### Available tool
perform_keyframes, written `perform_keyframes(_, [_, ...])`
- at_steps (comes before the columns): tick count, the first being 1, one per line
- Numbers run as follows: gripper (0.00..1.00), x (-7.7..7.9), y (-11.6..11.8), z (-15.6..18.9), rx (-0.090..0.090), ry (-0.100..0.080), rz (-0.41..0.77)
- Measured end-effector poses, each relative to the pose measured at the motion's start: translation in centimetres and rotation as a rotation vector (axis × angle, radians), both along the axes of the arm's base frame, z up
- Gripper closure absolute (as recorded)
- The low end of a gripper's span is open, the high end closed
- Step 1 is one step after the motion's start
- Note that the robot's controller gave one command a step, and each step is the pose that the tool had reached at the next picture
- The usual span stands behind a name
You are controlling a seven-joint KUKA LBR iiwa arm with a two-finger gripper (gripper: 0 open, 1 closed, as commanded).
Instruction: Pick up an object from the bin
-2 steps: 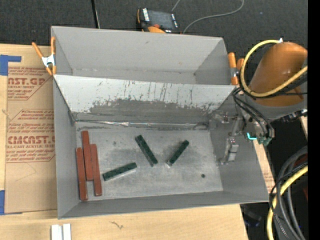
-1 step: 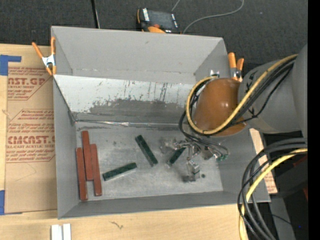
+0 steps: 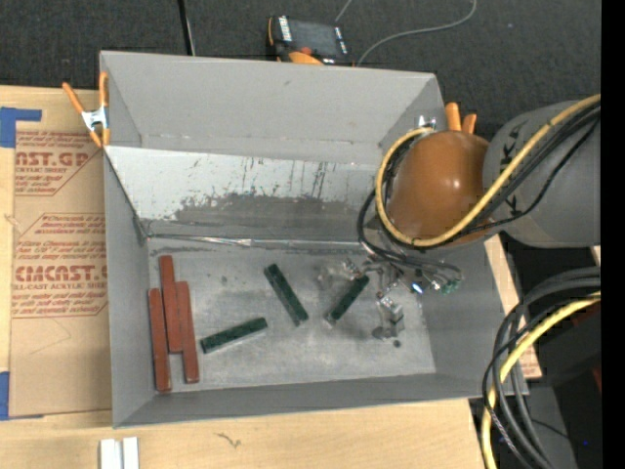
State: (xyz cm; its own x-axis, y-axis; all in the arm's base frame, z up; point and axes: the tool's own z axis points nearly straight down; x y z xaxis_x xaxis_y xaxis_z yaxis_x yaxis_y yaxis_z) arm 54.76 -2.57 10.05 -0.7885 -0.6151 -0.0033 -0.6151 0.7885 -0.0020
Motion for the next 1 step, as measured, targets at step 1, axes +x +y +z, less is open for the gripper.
perform_keyframes(1, [0.00,0.96,-1.08,1.94,0.000,0.000,0.053])
